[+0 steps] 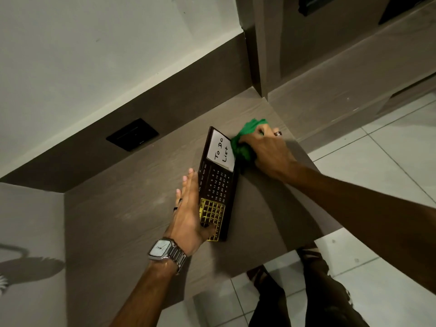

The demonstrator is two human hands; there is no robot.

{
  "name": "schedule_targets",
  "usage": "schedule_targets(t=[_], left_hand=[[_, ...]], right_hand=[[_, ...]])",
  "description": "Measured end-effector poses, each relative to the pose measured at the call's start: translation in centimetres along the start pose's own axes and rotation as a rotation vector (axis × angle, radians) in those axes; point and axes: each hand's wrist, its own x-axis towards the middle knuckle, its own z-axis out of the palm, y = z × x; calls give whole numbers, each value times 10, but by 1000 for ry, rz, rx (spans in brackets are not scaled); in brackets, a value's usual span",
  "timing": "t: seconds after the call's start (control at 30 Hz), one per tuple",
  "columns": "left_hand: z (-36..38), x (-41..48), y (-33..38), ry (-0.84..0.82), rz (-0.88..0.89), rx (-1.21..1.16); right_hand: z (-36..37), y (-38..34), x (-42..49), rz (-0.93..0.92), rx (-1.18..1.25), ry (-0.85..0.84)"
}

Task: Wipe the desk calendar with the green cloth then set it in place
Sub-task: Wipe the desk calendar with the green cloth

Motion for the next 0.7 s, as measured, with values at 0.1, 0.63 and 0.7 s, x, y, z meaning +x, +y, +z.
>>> schedule_targets(t=[0.1, 0.63, 0.7], left_hand=[[1, 1, -1, 25, -9, 17], [1, -1, 1, 17, 1, 1], [1, -1, -1, 20, -24, -7]], right_hand=[[9, -14, -24, -94, 27, -3], [3, -1, 9, -5, 17, 36], [3, -8, 13, 18, 57, 49]])
